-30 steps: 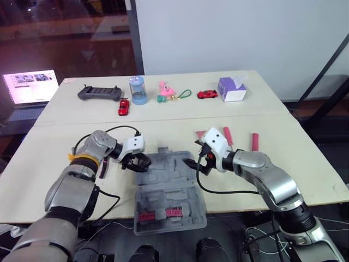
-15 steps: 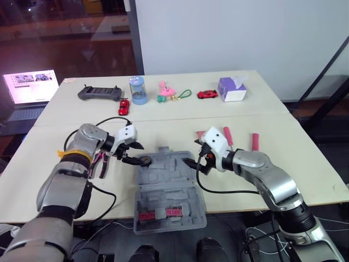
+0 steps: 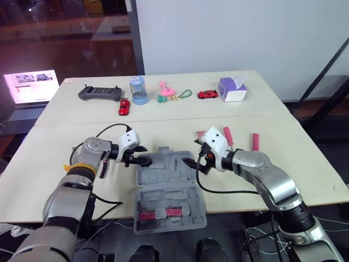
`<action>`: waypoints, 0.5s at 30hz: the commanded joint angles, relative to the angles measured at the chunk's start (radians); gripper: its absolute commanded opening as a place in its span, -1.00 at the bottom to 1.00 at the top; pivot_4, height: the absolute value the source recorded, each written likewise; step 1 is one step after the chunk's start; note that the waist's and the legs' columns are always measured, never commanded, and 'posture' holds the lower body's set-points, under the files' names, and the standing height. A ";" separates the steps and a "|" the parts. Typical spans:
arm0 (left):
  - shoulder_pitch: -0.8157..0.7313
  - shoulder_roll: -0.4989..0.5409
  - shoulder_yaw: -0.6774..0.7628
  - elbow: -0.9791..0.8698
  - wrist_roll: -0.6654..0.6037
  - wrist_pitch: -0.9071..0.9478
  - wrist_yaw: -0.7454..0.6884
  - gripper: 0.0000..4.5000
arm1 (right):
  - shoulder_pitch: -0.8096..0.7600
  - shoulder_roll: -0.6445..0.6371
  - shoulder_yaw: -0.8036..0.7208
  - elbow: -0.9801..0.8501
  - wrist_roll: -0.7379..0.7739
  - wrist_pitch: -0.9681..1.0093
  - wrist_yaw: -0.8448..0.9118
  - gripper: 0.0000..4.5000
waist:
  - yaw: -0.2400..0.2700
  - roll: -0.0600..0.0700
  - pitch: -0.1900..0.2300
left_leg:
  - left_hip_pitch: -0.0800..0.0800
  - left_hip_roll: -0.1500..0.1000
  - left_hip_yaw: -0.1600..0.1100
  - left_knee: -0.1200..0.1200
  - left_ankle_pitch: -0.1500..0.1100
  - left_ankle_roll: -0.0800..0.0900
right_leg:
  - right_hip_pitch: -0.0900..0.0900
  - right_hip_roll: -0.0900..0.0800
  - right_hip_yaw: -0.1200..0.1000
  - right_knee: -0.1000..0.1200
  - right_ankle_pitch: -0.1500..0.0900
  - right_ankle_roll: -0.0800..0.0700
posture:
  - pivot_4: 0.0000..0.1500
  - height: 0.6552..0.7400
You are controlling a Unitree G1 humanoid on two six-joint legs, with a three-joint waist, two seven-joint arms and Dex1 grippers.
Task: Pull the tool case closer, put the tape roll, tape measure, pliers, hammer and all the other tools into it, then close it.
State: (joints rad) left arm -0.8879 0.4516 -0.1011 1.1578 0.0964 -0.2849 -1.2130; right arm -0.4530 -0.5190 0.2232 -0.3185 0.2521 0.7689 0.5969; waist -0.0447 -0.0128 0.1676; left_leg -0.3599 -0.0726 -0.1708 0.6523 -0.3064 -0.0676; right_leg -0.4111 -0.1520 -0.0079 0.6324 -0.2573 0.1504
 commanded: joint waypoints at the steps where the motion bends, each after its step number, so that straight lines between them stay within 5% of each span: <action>1: 0.022 0.010 -0.007 -0.015 0.013 -0.062 0.044 0.11 | -0.003 0.005 -0.018 -0.039 0.003 -0.003 0.000 1.00 | 0.000 0.000 0.000 | 0.000 0.000 0.000 0.000 0.000 0.000 | 0.000 0.000 0.000 0.000 0.000 0.000 | 1.00 1.00; 15: 0.084 0.013 -0.086 0.017 0.091 -0.165 0.141 0.11 | -0.001 0.005 -0.029 -0.046 0.010 0.002 -0.003 1.00 | 0.003 0.000 -0.002 | 0.003 0.000 0.000 0.000 0.000 0.000 | 0.003 0.000 0.000 0.000 0.000 0.000 | 1.00 1.00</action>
State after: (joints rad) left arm -0.8322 0.4542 -0.1552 1.1545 0.1455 -0.4561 -1.0814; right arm -0.4500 -0.5196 0.2228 -0.3218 0.2567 0.7798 0.5961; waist -0.0420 -0.0128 0.1658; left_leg -0.3569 -0.0726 -0.1708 0.6523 -0.3064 -0.0676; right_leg -0.4085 -0.1521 -0.0078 0.6326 -0.2572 0.1504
